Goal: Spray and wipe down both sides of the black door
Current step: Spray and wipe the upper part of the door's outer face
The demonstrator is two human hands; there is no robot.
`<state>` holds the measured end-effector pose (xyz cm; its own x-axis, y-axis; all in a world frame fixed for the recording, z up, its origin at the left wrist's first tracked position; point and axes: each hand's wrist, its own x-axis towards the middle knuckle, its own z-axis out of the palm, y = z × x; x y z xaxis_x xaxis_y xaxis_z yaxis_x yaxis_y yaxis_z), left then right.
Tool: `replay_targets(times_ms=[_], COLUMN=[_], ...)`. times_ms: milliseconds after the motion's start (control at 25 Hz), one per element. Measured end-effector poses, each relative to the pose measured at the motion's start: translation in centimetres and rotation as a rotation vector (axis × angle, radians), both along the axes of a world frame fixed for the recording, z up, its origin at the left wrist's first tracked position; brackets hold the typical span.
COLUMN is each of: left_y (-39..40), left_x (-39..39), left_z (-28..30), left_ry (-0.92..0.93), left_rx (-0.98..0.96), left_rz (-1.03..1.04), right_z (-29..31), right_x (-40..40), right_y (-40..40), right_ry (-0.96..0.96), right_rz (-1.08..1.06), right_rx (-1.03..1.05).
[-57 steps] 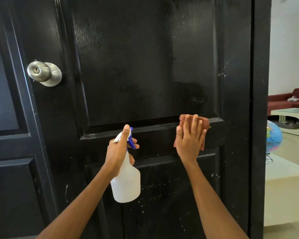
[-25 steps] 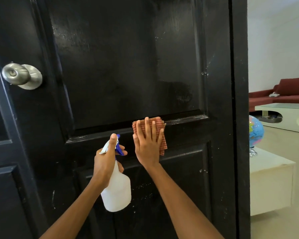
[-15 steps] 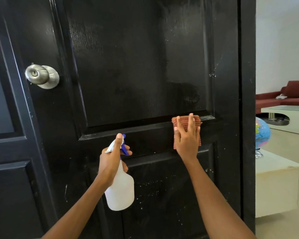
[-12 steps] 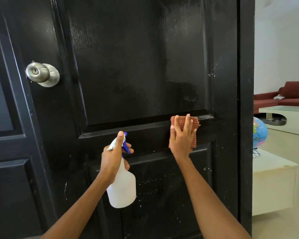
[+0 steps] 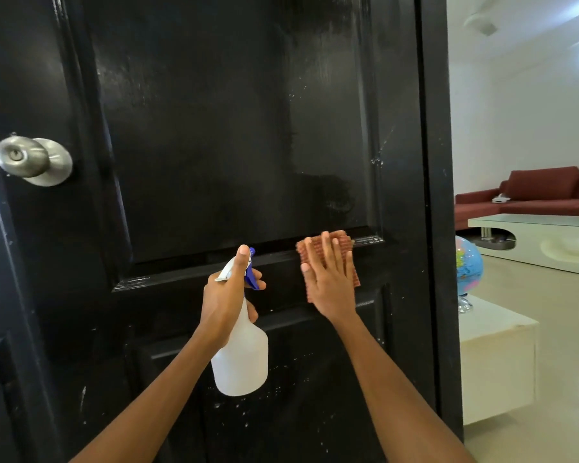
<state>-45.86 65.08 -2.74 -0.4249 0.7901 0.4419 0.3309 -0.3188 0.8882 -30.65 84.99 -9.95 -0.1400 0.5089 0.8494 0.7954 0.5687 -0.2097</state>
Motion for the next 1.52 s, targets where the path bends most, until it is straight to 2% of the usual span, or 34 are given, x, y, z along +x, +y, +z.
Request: replay_targets(times_ms=[160,320,400,600,720,840,920,1000,1040,1080,1120,1240,1320,1400,1520], left_y=[2.1,4.0,4.7,4.9,4.4,3.5,2.7,2.0,1.7,1.6,1.4,1.3,1.5,1.9,2.4], left_x=[1.7,3.1,3.2,2.5,2.2,2.0,1.9,1.8,1.6,1.4,1.2,0.8,0.9,1.2,1.5], left_z=[0.9,2.8,4.1,7.6,8.9,9.9,10.5,11.1,11.5,11.9,12.5,14.0,14.4,14.3,14.3], left_ry=[0.024,0.036,0.027,-0.015,0.005,-0.007,-0.018,-0.012,-0.005,-0.004,-0.005,0.005,0.017,0.019,0.011], left_rx=[-0.008,0.008,0.032,0.086,0.105,0.125,0.14,0.141,0.142,0.148,0.156,0.168,0.168,0.162,0.143], left_rz=[-0.027,-0.066,-0.066,-0.06,-0.05,-0.028,-0.029,-0.022,-0.016,-0.011,-0.001,0.015,0.019,0.02,0.031], right_z=[1.1,4.4,7.9,21.9,26.4,25.3,21.3,17.9,17.8,18.0,18.6,18.9,17.3,15.0,13.6], right_x=[6.5,7.4,6.9,6.6,5.7,1.7,-2.0,-3.2,-2.3,-1.0,0.5,4.9,4.0,1.1,-1.1], right_y=[4.0,5.4,5.9,6.9,6.4,3.6,1.3,0.7,1.5,2.9,4.2,6.9,6.5,4.9,3.7], right_ry=[0.293,0.35,0.33,0.317,0.307,0.154,-0.161,-0.499,-0.561,-0.53,-0.415,0.149,0.41,0.385,-0.085], right_rz=[-0.064,-0.056,-0.031,0.022,0.062,0.255,0.378,0.328,0.272,0.196,0.111,-0.081,-0.106,-0.096,0.013], right_rx=[-0.177,-0.167,-0.106,0.014,0.047,0.241,0.376,0.492,0.556,0.591,0.576,0.245,0.064,0.098,0.38])
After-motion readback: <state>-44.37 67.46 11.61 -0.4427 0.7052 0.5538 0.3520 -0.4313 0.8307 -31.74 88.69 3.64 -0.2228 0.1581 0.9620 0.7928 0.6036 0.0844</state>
